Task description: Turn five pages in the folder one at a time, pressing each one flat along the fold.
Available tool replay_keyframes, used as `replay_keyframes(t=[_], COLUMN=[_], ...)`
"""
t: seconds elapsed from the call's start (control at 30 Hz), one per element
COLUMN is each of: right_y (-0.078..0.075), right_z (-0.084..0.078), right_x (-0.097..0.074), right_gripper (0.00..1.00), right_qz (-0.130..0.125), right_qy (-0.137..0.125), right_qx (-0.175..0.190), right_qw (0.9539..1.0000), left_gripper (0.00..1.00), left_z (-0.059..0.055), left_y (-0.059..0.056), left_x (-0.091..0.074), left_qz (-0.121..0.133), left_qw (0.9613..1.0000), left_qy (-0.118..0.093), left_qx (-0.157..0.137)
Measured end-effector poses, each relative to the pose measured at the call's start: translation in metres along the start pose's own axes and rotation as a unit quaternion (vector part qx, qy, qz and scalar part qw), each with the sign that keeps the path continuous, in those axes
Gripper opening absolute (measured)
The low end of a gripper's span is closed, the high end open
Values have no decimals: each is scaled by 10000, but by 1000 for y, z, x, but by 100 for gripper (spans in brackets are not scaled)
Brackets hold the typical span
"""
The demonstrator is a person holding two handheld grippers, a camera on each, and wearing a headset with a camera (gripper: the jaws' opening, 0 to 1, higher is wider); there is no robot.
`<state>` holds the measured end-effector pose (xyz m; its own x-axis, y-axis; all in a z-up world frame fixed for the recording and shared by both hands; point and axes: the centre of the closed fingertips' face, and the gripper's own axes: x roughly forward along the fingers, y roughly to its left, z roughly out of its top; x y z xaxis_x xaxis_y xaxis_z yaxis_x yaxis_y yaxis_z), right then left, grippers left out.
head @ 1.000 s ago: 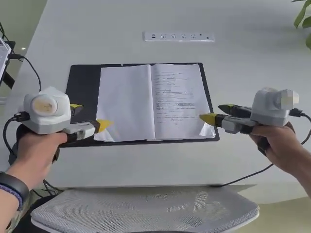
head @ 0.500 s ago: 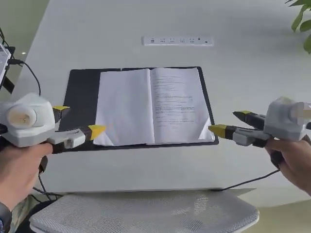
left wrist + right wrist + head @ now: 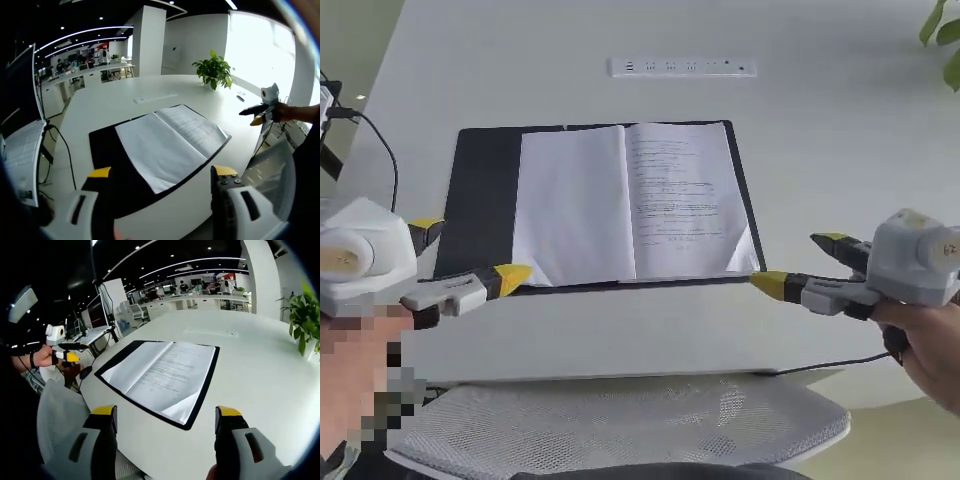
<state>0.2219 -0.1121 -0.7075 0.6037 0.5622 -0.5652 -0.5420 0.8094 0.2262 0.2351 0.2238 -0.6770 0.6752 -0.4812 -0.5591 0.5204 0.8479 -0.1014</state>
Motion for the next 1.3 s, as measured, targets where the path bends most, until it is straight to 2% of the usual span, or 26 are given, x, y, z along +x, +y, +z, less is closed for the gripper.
replay_keyframes(t=[0.17, 0.43, 0.7, 0.83, 0.93, 1.3], right_y=[1, -1, -1, -3, -5, -7], right_z=[1, 2, -2, 0, 0, -5], right_x=[-1, 0, 1, -2, -3, -6], right_gripper=[81, 82, 83, 84, 84, 81], right_qz=[-21, -8, 13, 4, -27, -26], right_qy=[-41, -49, 37, -70, -100, -66], right_qx=[41, -25, -47, 74, 104, 241], right_qw=[10000, 10000, 10000, 9999, 9999, 9997], left_gripper=[79, 79, 78, 78, 78, 77], left_z=[2, 17, 28, 38, 41, 54], left_y=[-3, -5, -18, -31, -40, -75], left_x=[1, 7, 22, 33, 41, 75], left_qz=[-8, -38, -237, -397, -519, -972], left_qw=[9999, 9998, 9990, 9982, 9972, 9918], left_qy=[37, -32, -8, -50, -43, 20], left_qx=[96, 176, 369, 457, 542, 834])
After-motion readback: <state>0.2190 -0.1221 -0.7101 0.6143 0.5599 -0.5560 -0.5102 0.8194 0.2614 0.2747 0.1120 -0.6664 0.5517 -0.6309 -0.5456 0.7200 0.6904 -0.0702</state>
